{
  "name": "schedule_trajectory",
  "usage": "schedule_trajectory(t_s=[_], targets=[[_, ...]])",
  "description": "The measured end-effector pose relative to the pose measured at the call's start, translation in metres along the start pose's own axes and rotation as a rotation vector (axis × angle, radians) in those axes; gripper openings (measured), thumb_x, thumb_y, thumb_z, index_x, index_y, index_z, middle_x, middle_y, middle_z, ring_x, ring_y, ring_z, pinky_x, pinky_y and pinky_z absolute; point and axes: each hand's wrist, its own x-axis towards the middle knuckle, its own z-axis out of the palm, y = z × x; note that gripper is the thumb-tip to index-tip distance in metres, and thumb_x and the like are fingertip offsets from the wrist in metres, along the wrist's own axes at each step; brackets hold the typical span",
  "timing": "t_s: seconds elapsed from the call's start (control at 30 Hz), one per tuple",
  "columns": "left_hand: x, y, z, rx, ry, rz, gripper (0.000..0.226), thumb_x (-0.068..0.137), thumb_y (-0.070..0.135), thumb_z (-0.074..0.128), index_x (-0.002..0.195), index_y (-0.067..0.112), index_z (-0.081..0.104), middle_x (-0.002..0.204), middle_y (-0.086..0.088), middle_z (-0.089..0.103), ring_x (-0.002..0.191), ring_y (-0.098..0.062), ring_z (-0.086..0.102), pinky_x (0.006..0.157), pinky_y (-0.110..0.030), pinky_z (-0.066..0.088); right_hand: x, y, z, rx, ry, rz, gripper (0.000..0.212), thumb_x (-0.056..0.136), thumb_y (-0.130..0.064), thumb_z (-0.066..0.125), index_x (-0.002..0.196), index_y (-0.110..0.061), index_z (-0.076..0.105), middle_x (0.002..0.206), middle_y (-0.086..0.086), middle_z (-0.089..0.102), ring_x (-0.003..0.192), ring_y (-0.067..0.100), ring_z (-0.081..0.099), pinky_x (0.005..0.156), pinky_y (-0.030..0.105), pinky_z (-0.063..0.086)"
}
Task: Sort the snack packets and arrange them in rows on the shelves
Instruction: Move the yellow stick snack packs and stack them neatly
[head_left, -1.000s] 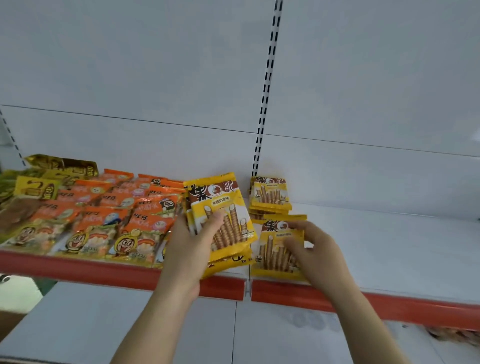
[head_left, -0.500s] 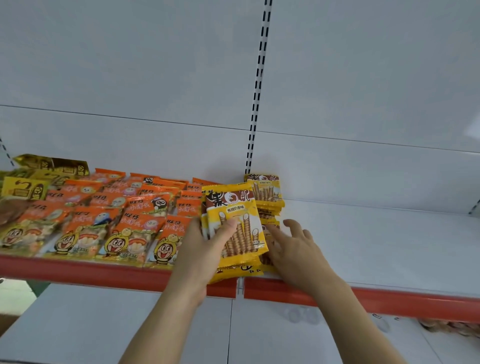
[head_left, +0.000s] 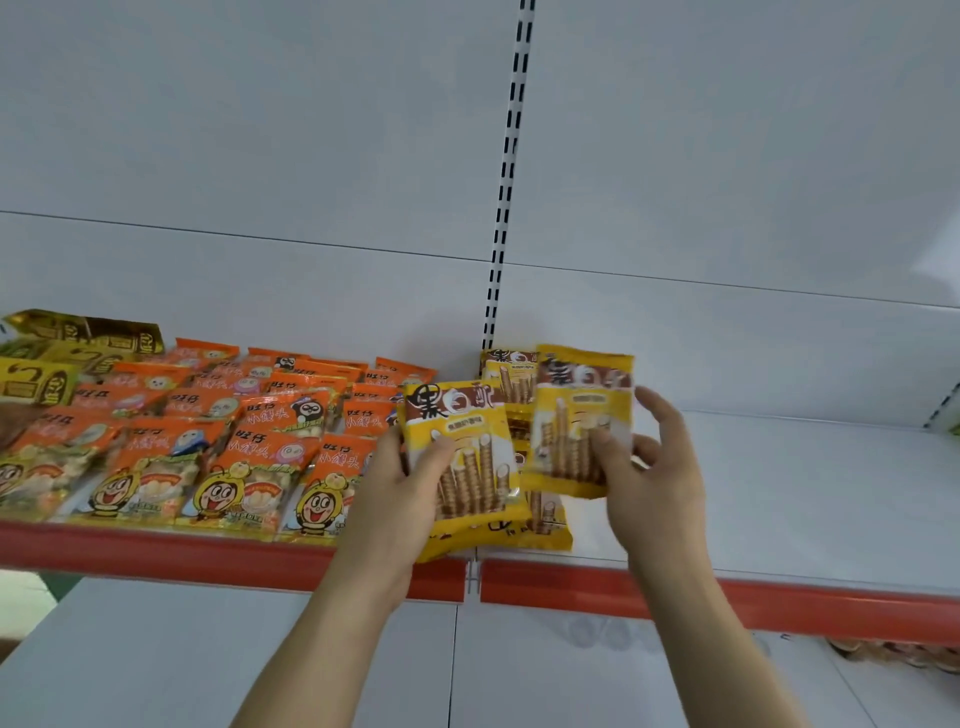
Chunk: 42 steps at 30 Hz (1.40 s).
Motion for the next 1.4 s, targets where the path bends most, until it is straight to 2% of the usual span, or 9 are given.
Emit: schedule_trajectory(t_s=[0.13, 0.43, 0.57, 0.7, 0.83, 0.9, 0.97, 1.23, 1.4], targets=[[0.004, 0.004, -0.013, -0.061, 0.135, 0.011, 0.011, 0.101, 0.039, 0.062, 0.101, 0.05, 0.064, 0.103, 0.025, 0.073, 0.104, -0.007, 0.067, 0.093, -0.045, 0.054, 0.006, 0.009, 0.005, -0.1, -0.094, -0.023, 0.04, 0.101, -0.019, 0.055, 0.133, -0.044, 0.058, 0.096, -0.021, 0.068, 0.072, 0.02, 0.067, 0.064, 0.032, 0.056], [0.002, 0.006, -0.012, -0.054, 0.197, 0.012, 0.013, 0.099, 0.038, 0.065, 0.094, 0.049, 0.065, 0.103, 0.013, 0.075, 0.103, -0.017, 0.07, 0.1, -0.059, 0.054, -0.009, 0.04, 0.041, -0.903, -0.24, -0.216, 0.028, 0.102, -0.038, 0.041, 0.114, -0.033, 0.066, 0.139, 0.003, 0.05, 0.126, 0.028, 0.043, 0.096, 0.039, 0.044], [0.001, 0.004, -0.007, -0.031, 0.148, 0.036, 0.012, 0.099, 0.039, 0.065, 0.111, 0.039, 0.066, 0.104, 0.016, 0.075, 0.105, -0.013, 0.07, 0.094, -0.046, 0.055, -0.013, 0.027, 0.036, -0.585, -0.145, -0.224, 0.036, 0.102, -0.035, 0.047, 0.134, -0.025, 0.06, 0.135, 0.001, 0.052, 0.125, 0.023, 0.046, 0.099, 0.034, 0.042], [-0.003, 0.002, 0.003, 0.024, 0.091, 0.108, 0.03, 0.092, 0.045, 0.071, 0.121, 0.039, 0.063, 0.107, 0.022, 0.075, 0.104, -0.003, 0.069, 0.086, -0.031, 0.053, -0.029, 0.0, 0.037, -0.219, -0.195, -0.214, 0.029, 0.093, -0.051, 0.057, 0.116, -0.037, 0.067, 0.106, -0.017, 0.064, 0.098, 0.004, 0.062, 0.081, 0.026, 0.055], [-0.005, 0.004, 0.011, 0.026, 0.024, 0.071, 0.052, 0.089, 0.063, 0.068, 0.134, 0.042, 0.057, 0.122, 0.021, 0.071, 0.116, -0.004, 0.067, 0.1, -0.042, 0.055, -0.029, -0.005, 0.034, -0.079, -0.274, -0.113, 0.008, 0.092, -0.041, 0.069, 0.099, -0.04, 0.068, 0.091, -0.018, 0.073, 0.085, -0.001, 0.067, 0.065, 0.018, 0.054], [-0.004, 0.007, 0.01, -0.025, 0.005, 0.024, 0.017, 0.103, 0.044, 0.057, 0.118, 0.046, 0.064, 0.112, 0.018, 0.075, 0.104, -0.005, 0.072, 0.093, -0.044, 0.057, -0.025, -0.004, 0.028, 0.009, -0.22, -0.032, 0.02, 0.091, -0.033, 0.071, 0.11, -0.035, 0.065, 0.091, -0.014, 0.073, 0.082, 0.003, 0.069, 0.065, 0.022, 0.055], [0.0, 0.004, 0.006, -0.023, 0.009, 0.005, 0.026, 0.108, 0.024, 0.05, 0.106, 0.043, 0.068, 0.106, 0.006, 0.077, 0.099, -0.019, 0.075, 0.089, -0.058, 0.059, -0.018, -0.002, 0.019, 0.069, -0.108, -0.001, 0.039, 0.093, -0.029, 0.07, 0.127, -0.039, 0.053, 0.096, -0.01, 0.07, 0.081, 0.007, 0.07, 0.067, 0.029, 0.058], [0.007, 0.005, -0.016, 0.022, 0.254, 0.101, 0.046, 0.098, 0.037, 0.067, 0.143, 0.032, 0.055, 0.123, 0.008, 0.072, 0.116, -0.017, 0.067, 0.101, -0.047, 0.052, 0.006, 0.015, 0.017, -0.138, -0.116, -0.05, 0.035, 0.101, -0.024, 0.053, 0.132, -0.04, 0.061, 0.092, -0.006, 0.069, 0.065, 0.011, 0.061, 0.064, 0.029, 0.048], [0.007, 0.002, -0.018, 0.051, 0.273, 0.103, 0.059, 0.091, 0.053, 0.069, 0.143, 0.032, 0.053, 0.123, 0.009, 0.072, 0.116, -0.018, 0.068, 0.099, -0.049, 0.054, -0.004, 0.028, 0.041, -0.54, -0.218, -0.175, 0.042, 0.098, -0.04, 0.057, 0.138, -0.03, 0.059, 0.127, -0.003, 0.055, 0.121, 0.02, 0.045, 0.103, 0.037, 0.042]])
